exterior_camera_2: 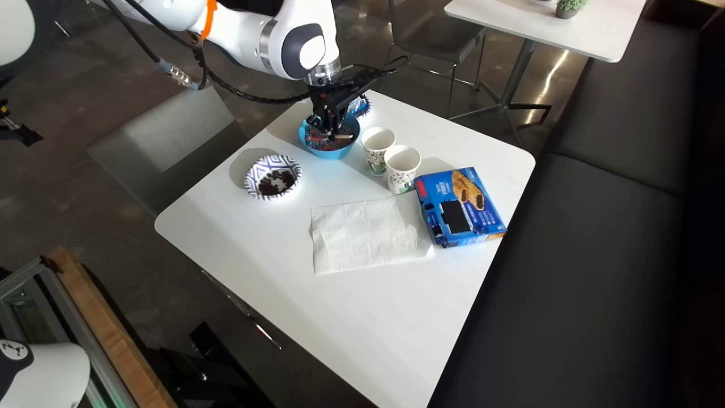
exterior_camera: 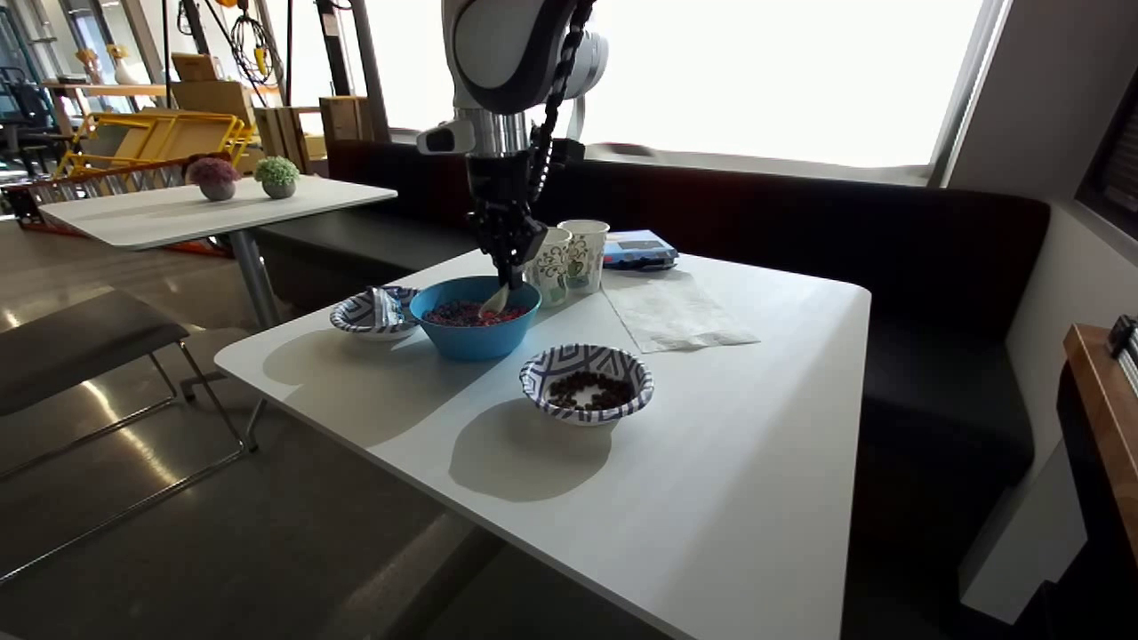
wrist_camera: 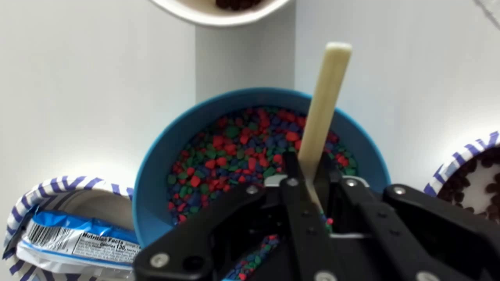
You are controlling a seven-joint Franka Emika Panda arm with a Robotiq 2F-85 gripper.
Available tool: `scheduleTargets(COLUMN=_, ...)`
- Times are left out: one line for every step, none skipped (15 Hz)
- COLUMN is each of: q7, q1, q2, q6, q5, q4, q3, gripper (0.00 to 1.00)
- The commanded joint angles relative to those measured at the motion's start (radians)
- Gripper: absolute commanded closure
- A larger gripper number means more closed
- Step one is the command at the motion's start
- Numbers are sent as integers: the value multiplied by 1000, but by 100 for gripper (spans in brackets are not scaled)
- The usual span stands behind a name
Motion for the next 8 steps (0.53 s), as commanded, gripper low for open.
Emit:
scheduleTargets(q7=102, q1=58, q2=-16, q6=-65, q5=-96, q4=-18, q3=-61, gripper=96)
scheduleTargets(q7=121, q1=66, q2=-10, q6=-79, q5=-117, q4=-13, q3=-67, gripper=96)
scheduleTargets(q7=135, q1=72, q2=-2, q6=-91, q5=-135, q4=-7, q3=-70, gripper=96)
scheduleTargets(q7=146, q1=75, q2=8, q6=-97, q5=-148, q4=0, q3=-69, gripper=96)
scheduleTargets(q7=154, q1=76, q2=15, q6=-104, q5=-157, q4=7, q3=-66, gripper=96)
scheduleTargets(q7=159, q1=72, q2=23, q6=-99, q5=-156, q4=13, q3=-57, gripper=96)
scheduleTargets(q7=165, q1=67, q2=30, q6=-87, q5=-151, q4=18, q3=-50, gripper=96)
scheduleTargets(q7=168, q1=63, q2=33, q6=-83, q5=-145, q4=22, q3=-43, gripper=96)
